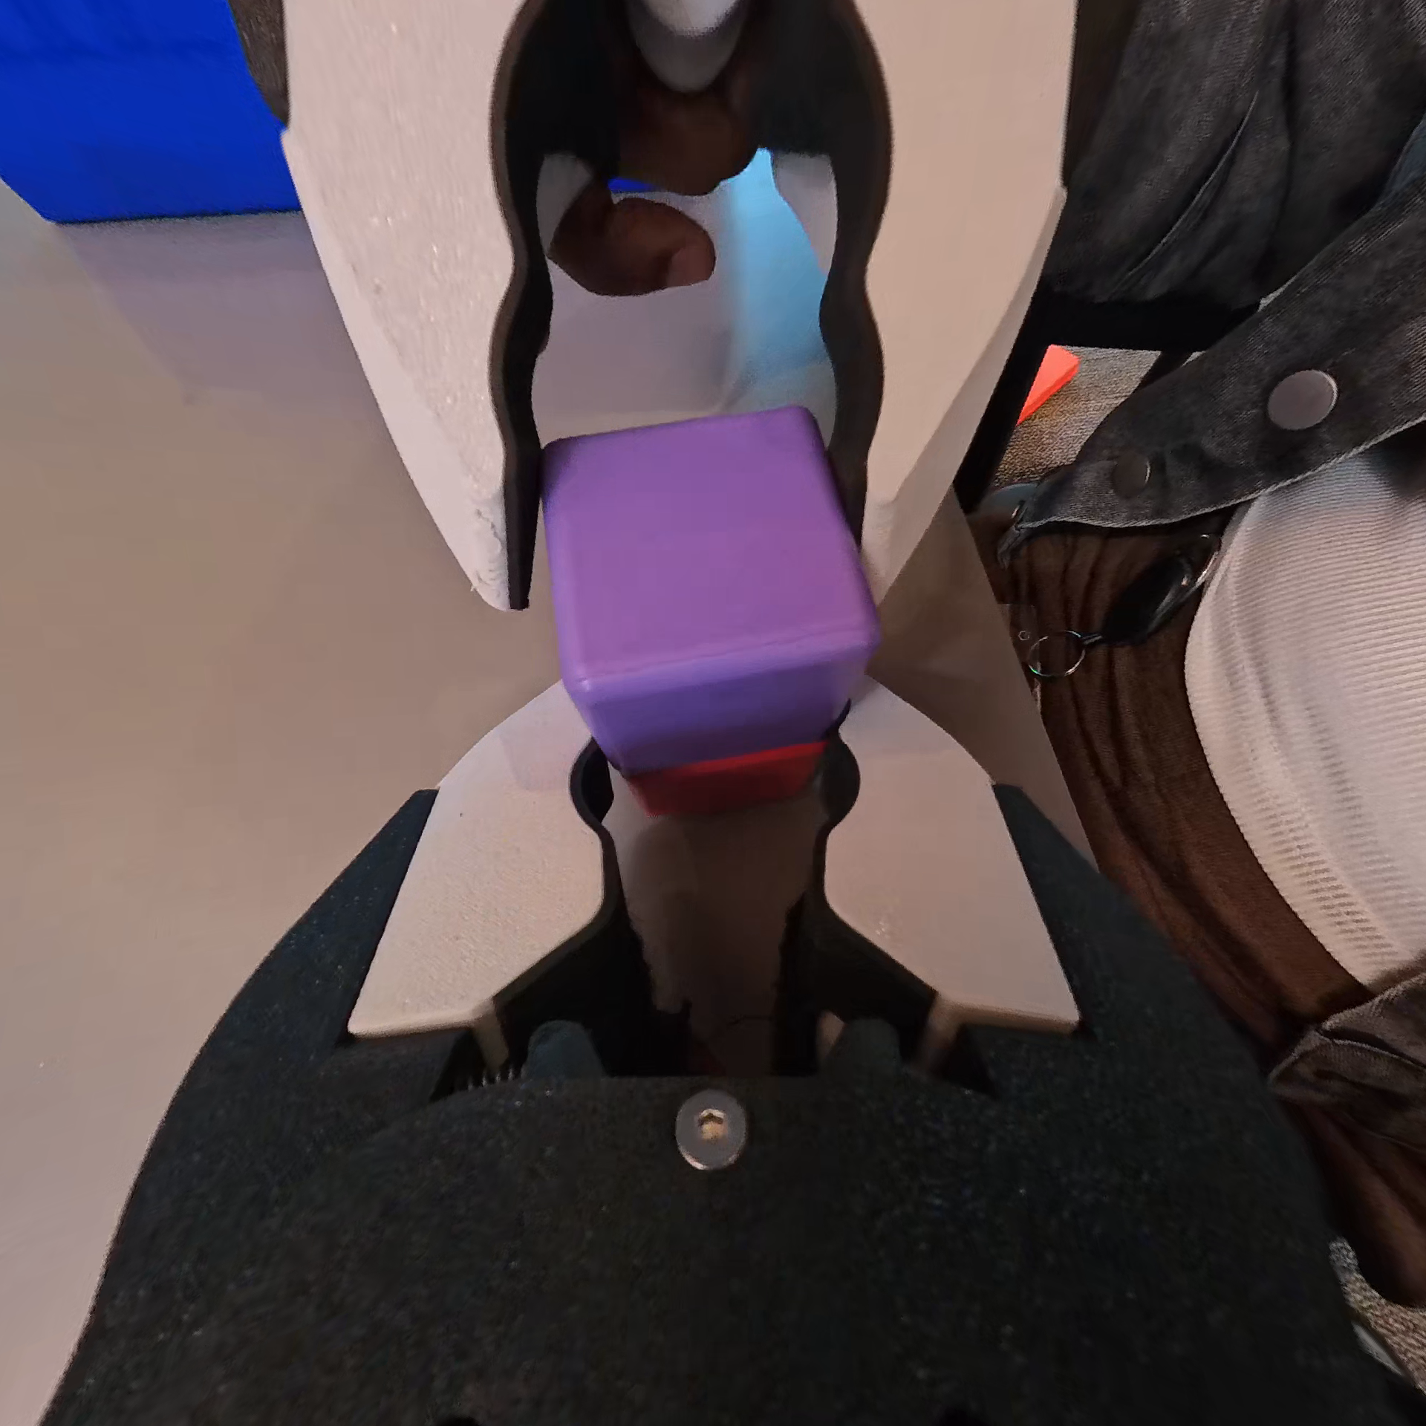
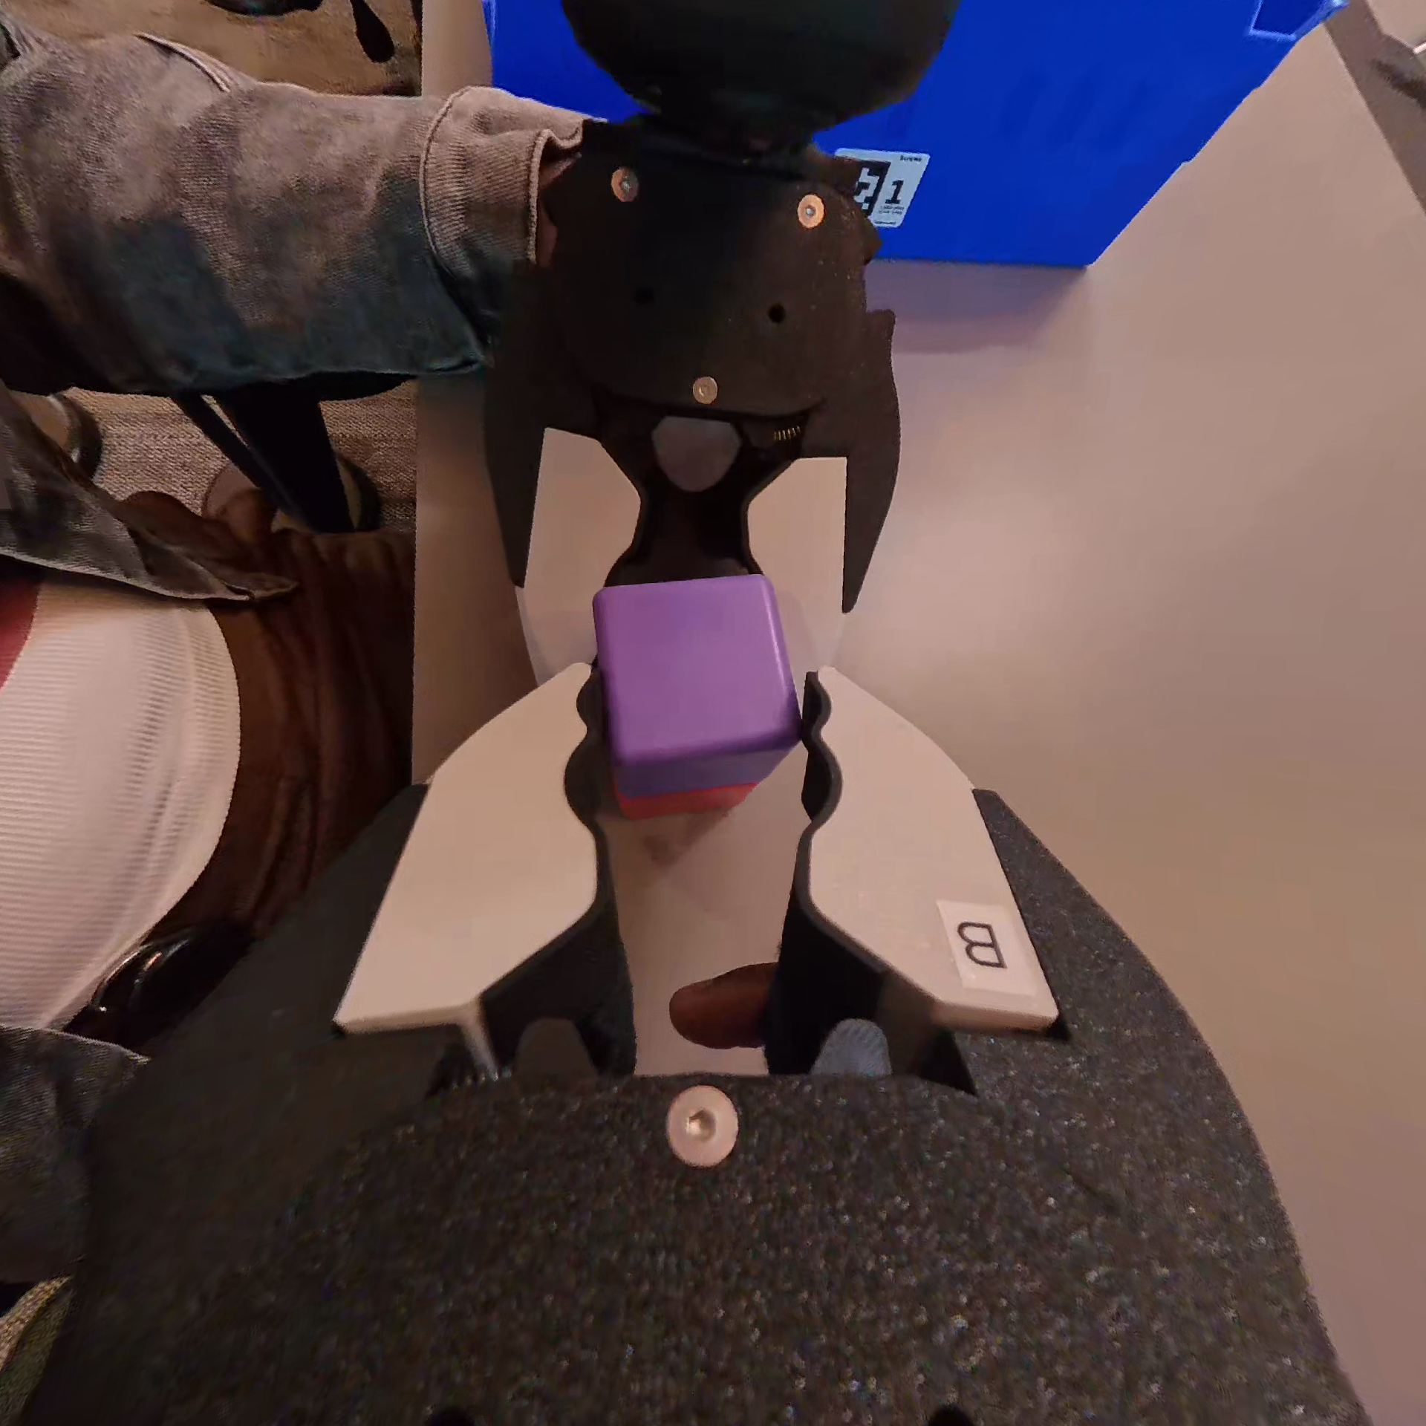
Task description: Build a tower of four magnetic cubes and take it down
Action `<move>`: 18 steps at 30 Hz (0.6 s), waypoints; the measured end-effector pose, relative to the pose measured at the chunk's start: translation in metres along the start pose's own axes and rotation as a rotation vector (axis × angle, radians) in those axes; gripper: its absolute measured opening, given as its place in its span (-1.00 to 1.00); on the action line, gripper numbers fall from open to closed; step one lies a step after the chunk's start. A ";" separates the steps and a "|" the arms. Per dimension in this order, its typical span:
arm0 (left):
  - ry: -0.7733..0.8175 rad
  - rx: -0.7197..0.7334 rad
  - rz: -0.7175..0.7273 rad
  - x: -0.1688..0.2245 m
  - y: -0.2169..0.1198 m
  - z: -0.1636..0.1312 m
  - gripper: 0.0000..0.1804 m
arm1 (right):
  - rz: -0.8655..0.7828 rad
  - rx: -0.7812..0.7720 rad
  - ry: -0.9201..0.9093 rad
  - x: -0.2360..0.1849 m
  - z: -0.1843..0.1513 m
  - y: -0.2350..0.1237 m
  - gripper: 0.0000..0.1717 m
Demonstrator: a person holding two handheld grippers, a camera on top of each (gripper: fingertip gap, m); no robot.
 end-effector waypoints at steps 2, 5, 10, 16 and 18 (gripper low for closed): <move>0.007 0.001 -0.001 0.000 0.001 0.000 -0.42 | -0.002 -0.005 -0.006 -0.001 0.000 -0.001 -0.43; 0.009 0.005 0.000 0.000 0.001 0.001 -0.43 | 0.000 0.002 -0.009 0.000 0.000 -0.001 -0.43; -0.009 0.007 0.006 -0.002 0.000 0.001 -0.44 | -0.001 0.071 0.005 0.003 0.003 -0.011 -0.42; -0.011 -0.005 0.008 -0.003 -0.003 -0.002 -0.45 | -0.245 0.399 0.058 0.012 0.016 -0.118 -0.43; -0.010 -0.005 0.008 -0.003 -0.003 -0.002 -0.45 | -0.395 0.422 0.078 0.015 0.007 -0.154 -0.43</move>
Point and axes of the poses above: each gripper's, where its closed fingertips meet, y out along the fingers, z out of its top, x = y × z across the jaws, the point moved 5 cm from there along -y, back along the fingers, and after that the axes turned 8 degrees about z, right-handed, at the moved point
